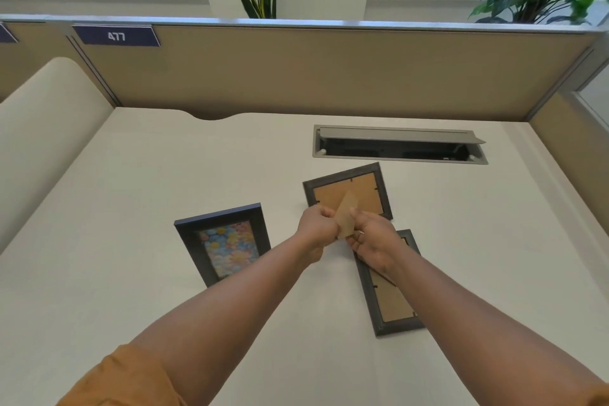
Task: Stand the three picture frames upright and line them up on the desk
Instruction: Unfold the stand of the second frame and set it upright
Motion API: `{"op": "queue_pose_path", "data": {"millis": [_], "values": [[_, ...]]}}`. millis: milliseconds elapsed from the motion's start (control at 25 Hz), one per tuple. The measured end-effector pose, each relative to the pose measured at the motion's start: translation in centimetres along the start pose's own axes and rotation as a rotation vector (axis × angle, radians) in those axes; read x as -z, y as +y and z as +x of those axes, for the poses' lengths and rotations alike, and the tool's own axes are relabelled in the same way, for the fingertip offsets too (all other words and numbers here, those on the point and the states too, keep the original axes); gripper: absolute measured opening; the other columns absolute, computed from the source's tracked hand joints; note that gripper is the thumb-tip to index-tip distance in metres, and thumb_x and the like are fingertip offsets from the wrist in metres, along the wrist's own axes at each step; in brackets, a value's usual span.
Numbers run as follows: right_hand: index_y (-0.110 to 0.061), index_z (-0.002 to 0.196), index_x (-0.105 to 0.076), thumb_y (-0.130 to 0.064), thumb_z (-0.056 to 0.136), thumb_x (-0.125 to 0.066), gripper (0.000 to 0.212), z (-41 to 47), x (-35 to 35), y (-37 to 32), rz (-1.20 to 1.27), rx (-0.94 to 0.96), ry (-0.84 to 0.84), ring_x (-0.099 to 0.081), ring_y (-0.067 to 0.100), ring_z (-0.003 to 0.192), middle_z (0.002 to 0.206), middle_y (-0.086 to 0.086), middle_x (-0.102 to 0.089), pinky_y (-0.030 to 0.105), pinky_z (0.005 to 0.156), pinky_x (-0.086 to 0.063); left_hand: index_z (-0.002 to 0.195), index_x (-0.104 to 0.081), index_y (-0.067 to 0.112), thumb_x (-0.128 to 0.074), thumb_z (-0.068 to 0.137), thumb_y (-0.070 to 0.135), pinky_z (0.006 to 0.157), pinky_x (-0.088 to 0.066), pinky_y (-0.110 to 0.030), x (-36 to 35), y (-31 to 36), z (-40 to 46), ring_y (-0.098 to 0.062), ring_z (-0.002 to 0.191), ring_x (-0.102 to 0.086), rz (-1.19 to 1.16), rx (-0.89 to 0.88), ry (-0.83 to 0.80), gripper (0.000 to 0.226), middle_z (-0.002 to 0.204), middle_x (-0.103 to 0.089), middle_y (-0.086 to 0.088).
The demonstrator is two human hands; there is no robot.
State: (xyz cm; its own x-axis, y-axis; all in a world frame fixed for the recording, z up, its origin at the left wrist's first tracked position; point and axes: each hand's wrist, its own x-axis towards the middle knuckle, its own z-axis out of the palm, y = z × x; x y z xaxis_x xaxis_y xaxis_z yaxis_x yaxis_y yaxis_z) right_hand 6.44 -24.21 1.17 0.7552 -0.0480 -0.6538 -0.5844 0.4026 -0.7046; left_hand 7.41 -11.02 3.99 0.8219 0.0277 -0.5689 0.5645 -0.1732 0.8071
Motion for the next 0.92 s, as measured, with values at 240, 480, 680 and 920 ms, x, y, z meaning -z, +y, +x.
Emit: {"op": "queue_pose_path", "data": {"millis": [240, 480, 680, 920], "values": [[-0.011, 0.117, -0.067, -0.019, 0.08, -0.08, 0.04, 0.3, -0.8, -2.4, -0.045, 0.016, 0.024, -0.068, 0.035, 0.108, 0.114, 0.017, -0.072, 0.051, 0.088, -0.059, 0.102, -0.065, 0.024, -0.069, 0.093, 0.016, 0.071, -0.053, -0.023, -0.7, -2.3, -2.1, -0.014, 0.094, -0.064, 0.181, -0.3, -0.017, 0.013, 0.102, -0.066, 0.004], [-0.018, 0.118, -0.064, -0.01, 0.1, -0.054, 0.022, -0.2, -0.8, -3.7, -0.141, 0.232, 0.013, -0.069, 0.026, 0.109, 0.108, 0.007, -0.076, 0.048, 0.096, -0.047, 0.101, -0.067, 0.011, -0.052, 0.095, 0.028, 0.084, -0.051, -0.033, 0.2, -1.9, -1.9, -0.027, 0.104, -0.064, -0.37, 0.028, -0.19, 0.024, 0.113, -0.07, -0.009], [-0.018, 0.132, -0.056, -0.032, 0.107, -0.046, 0.031, -0.5, -0.3, -3.3, -0.056, 0.336, -0.085, -0.071, 0.031, 0.108, 0.12, 0.009, -0.073, 0.049, 0.093, -0.058, 0.125, -0.064, 0.001, -0.033, 0.101, 0.054, 0.067, -0.059, -0.031, 1.5, -1.9, -0.9, -0.027, 0.089, -0.073, -0.863, 0.186, -0.216, 0.066, 0.111, -0.075, -0.017], [-0.022, 0.117, -0.064, -0.036, 0.106, -0.045, 0.026, -0.7, 0.9, -3.2, -0.185, 0.343, -0.081, -0.077, 0.025, 0.093, 0.105, 0.001, -0.079, 0.048, 0.083, -0.061, 0.119, -0.063, 0.005, -0.062, 0.099, 0.018, 0.064, -0.062, -0.033, 2.2, -1.1, -0.4, -0.023, 0.086, -0.079, -0.836, 0.085, -0.193, 0.025, 0.098, -0.08, -0.012]]}}
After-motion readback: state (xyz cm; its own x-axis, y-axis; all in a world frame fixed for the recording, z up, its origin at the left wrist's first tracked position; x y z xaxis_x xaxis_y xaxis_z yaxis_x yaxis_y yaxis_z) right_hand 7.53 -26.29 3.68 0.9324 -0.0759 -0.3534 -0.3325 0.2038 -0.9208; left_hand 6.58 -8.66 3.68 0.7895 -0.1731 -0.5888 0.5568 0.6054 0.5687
